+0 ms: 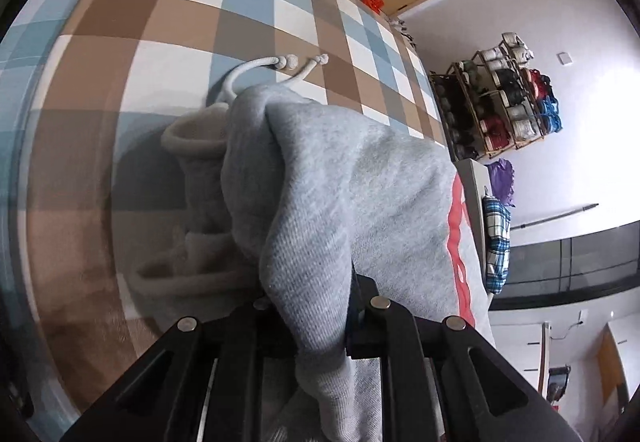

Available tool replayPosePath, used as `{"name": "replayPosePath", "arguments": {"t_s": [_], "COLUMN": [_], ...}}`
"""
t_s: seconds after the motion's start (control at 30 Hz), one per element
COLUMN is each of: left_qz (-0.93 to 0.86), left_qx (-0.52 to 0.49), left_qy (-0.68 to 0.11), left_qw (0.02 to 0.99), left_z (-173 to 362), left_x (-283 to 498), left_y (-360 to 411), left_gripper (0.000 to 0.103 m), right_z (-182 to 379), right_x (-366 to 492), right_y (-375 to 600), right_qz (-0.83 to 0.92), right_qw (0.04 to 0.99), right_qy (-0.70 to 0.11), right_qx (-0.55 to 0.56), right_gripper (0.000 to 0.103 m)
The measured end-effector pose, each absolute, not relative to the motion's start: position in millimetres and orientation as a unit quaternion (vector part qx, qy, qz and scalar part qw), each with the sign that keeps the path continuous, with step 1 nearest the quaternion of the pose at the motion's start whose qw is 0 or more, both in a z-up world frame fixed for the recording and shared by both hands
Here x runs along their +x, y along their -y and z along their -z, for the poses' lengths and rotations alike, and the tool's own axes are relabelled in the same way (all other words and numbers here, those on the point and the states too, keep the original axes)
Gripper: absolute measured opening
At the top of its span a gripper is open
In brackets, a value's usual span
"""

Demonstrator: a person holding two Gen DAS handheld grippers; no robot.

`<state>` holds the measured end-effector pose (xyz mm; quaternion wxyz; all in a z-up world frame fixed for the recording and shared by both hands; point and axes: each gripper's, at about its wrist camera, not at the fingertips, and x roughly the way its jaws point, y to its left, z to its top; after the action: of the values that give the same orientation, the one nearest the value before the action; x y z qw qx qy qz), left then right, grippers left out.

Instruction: Fold large clothes

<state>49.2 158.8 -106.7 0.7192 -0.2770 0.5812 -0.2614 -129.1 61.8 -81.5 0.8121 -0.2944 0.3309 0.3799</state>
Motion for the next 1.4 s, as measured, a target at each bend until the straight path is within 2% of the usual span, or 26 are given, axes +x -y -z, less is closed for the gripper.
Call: {"name": "replayPosePath", "arguments": {"t_s": [0.1,0.13,0.17,0.2,0.27,0.33,0.47,0.57,0.6,0.67,0.8,0.87,0.93,1.13,1.4], "left_qz": [0.274,0.278,0.281,0.283,0.282,0.286,0.285,0.290,0.293,0.279,0.246,0.233,0.246,0.256,0.232], "left_qx": [-0.262,-0.258,-0.252,-0.250,-0.258,-0.250,-0.242,-0.267,-0.247,-0.210,-0.162,-0.151,-0.161,-0.164,-0.197], "left_qy": [-0.584,-0.585,-0.588,-0.592,-0.607,-0.616,-0.617,-0.611,-0.601,-0.572,-0.522,-0.506,-0.503,-0.536,-0.552], "left_qw": [0.717,0.717,0.716,0.712,0.697,0.691,0.693,0.686,0.701,0.742,0.801,0.817,0.813,0.788,0.776], "left_z": [101,99,98,97,99,98,87,65,47,20,-21,-27,-24,6,41], "left_x": [52,50,51,53,58,60,58,46,34,14,-46,-74,-96,-132,-116], "left_y": [-163,-168,-168,-168,-172,-172,-174,-181,-182,-185,-191,-191,-185,-141,-123], "left_gripper": [0.011,0.011,0.011,0.011,0.014,0.014,0.016,0.017,0.017,0.022,0.024,0.031,0.060,0.061,0.061], "right_z": [30,16,6,-5,-17,-10,52,72,76,75,71,67,66,60,59], "right_x": [-131,-124,-116,-102,-62,-31,1,-18,-19,-16,-7,-4,-1,-2,-6], "right_y": [-21,-8,2,15,42,55,43,31,30,35,48,51,51,74,79], "right_qz": [-0.407,-0.404,-0.396,-0.377,-0.320,-0.299,-0.301,-0.277,-0.272,-0.273,-0.292,-0.298,-0.303,-0.329,-0.331], "right_qw": [0.830,0.839,0.847,0.860,0.888,0.885,0.818,0.825,0.824,0.827,0.832,0.837,0.844,0.857,0.861], "right_qy": [-0.304,-0.298,-0.296,-0.295,-0.301,-0.336,-0.457,-0.423,-0.421,-0.425,-0.428,-0.426,-0.420,-0.395,-0.385], "right_qx": [-0.231,-0.210,-0.195,-0.176,-0.139,-0.120,-0.179,-0.253,-0.264,-0.247,-0.199,-0.171,-0.141,-0.036,-0.020], "right_gripper": [0.083,0.087,0.097,0.101,0.101,0.101,0.100,0.103,0.103,0.103,0.103,0.103,0.103,0.103,0.103]}}
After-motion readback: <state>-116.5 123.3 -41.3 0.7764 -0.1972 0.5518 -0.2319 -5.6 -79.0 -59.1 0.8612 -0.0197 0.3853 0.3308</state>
